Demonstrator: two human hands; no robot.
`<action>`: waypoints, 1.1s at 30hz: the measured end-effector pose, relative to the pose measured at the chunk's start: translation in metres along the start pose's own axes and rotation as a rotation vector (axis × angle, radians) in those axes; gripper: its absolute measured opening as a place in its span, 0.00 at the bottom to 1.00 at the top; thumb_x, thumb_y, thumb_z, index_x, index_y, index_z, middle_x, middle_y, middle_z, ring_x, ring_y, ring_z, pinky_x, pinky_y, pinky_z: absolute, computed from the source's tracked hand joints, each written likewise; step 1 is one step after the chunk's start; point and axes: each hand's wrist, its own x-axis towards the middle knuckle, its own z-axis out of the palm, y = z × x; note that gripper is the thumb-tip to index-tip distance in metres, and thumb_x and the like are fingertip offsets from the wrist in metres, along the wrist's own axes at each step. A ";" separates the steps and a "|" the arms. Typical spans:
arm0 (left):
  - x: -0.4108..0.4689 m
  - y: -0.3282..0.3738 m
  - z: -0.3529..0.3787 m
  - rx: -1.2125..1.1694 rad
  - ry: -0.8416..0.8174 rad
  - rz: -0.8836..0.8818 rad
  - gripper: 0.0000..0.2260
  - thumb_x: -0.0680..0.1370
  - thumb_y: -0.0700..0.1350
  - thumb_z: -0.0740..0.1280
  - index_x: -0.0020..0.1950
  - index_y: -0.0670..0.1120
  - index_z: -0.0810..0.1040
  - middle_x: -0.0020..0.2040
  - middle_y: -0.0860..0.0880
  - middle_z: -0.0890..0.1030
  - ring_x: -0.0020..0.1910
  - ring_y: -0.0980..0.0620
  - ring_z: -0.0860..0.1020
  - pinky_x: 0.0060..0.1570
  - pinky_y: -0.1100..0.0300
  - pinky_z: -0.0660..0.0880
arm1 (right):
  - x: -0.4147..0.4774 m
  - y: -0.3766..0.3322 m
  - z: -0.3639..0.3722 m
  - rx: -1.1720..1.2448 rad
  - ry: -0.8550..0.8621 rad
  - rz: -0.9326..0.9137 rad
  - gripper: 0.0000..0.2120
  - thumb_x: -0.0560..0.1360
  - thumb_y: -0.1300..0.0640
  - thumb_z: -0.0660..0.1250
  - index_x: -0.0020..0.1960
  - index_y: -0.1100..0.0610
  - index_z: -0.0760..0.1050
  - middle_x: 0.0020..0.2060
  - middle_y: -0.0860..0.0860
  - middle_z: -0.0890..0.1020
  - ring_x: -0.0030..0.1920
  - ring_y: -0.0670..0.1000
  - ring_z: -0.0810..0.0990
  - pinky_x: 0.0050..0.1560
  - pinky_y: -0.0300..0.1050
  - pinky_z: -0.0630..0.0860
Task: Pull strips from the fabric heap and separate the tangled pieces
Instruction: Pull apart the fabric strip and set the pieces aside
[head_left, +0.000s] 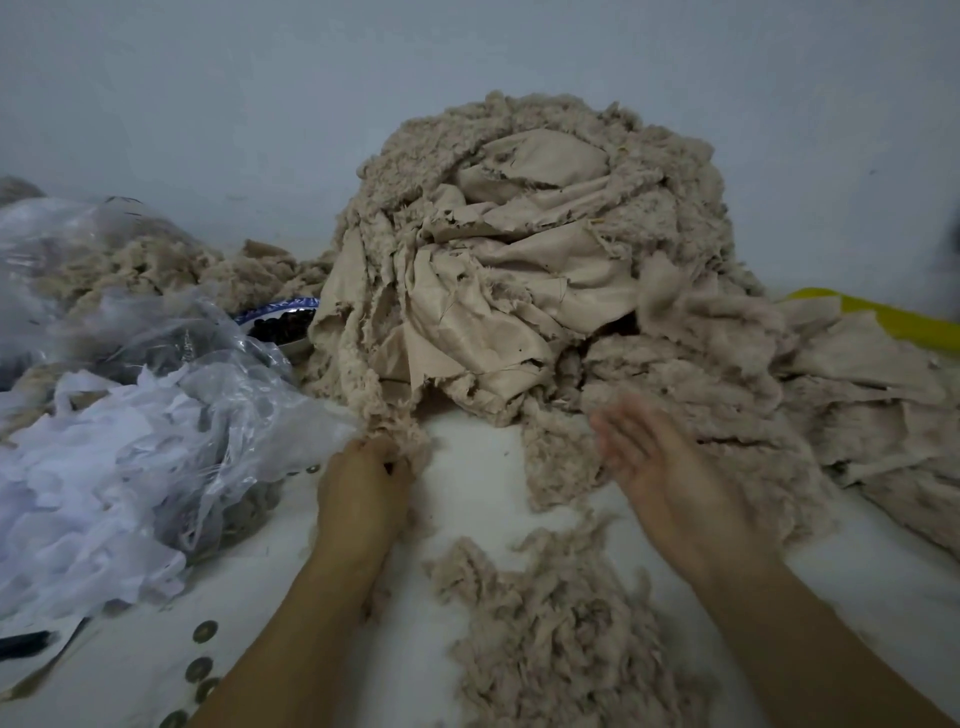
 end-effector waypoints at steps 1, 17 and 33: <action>-0.002 0.001 0.000 -0.056 0.019 0.042 0.09 0.80 0.39 0.64 0.39 0.40 0.76 0.41 0.43 0.77 0.44 0.42 0.76 0.40 0.54 0.70 | -0.003 0.004 0.006 -0.107 -0.017 -0.010 0.11 0.82 0.56 0.63 0.58 0.60 0.78 0.51 0.55 0.86 0.50 0.49 0.86 0.44 0.38 0.82; -0.057 0.065 0.015 -0.282 -0.145 0.906 0.07 0.82 0.39 0.65 0.53 0.40 0.83 0.50 0.45 0.80 0.49 0.47 0.75 0.50 0.56 0.73 | -0.015 0.022 0.029 -0.548 -0.214 0.045 0.15 0.82 0.54 0.62 0.39 0.52 0.79 0.37 0.59 0.79 0.39 0.52 0.79 0.44 0.46 0.75; -0.013 0.046 -0.002 -1.657 -0.398 -0.380 0.11 0.81 0.47 0.65 0.52 0.42 0.83 0.41 0.50 0.84 0.36 0.56 0.78 0.35 0.65 0.75 | -0.031 0.018 0.032 -1.251 -0.655 -0.091 0.16 0.79 0.51 0.66 0.35 0.56 0.70 0.27 0.42 0.68 0.28 0.40 0.65 0.30 0.35 0.62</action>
